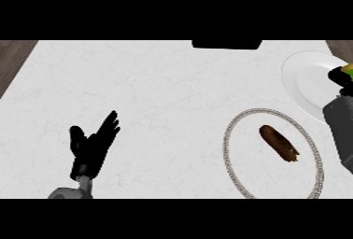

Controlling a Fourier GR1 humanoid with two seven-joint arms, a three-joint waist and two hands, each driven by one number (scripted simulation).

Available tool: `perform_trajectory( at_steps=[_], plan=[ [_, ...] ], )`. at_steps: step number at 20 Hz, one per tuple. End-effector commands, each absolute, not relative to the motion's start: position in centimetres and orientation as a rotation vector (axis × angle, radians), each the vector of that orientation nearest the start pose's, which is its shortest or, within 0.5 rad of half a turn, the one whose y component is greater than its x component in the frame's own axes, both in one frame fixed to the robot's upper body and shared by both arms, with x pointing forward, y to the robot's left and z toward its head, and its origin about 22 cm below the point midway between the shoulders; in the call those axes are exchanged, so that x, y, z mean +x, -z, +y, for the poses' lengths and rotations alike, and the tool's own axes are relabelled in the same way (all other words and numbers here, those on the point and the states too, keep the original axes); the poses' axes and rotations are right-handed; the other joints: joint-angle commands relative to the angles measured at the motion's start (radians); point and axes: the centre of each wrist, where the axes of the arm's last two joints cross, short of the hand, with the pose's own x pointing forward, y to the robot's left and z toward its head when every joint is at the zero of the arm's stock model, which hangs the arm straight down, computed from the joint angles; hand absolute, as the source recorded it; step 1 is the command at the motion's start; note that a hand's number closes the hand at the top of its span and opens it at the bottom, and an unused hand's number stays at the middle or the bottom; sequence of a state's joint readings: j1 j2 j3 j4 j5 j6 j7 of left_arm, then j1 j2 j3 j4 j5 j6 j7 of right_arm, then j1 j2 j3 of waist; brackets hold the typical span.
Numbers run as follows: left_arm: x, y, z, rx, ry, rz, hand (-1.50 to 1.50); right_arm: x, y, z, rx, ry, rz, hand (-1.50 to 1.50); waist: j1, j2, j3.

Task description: Pick the lemon from the placemat and place it in the plate

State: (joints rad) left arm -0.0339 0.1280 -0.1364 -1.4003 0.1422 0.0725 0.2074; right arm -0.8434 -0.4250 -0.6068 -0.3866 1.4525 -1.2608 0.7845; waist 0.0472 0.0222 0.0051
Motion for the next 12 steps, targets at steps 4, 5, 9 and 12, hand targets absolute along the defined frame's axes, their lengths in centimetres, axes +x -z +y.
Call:
perform_trajectory(
  at_steps=[4, 5, 9, 12],
  plan=[
    [24.7, 2.7, 21.9, -0.022, 0.049, -1.215, 0.0, 38.4, -3.3, -40.3, -1.685, 0.498, -0.682, -1.5, 0.003, 0.003, 0.003],
    [24.2, 2.5, 23.1, -0.027, 0.047, -1.218, 0.0, 38.0, -3.1, -40.8, -1.652, 0.462, -0.638, -1.5, 0.012, 0.002, 0.003],
    [24.2, 2.5, 22.7, -0.024, 0.057, -1.205, 0.0, 37.7, -2.8, -41.0, -1.559, 0.458, -0.712, -1.5, -0.003, -0.001, 0.008],
    [23.9, 2.6, 23.0, -0.043, 0.04, -1.209, 0.0, 38.1, -3.7, -41.0, -1.546, 0.493, -0.819, -1.5, 0.008, 0.002, 0.008]
  ],
)
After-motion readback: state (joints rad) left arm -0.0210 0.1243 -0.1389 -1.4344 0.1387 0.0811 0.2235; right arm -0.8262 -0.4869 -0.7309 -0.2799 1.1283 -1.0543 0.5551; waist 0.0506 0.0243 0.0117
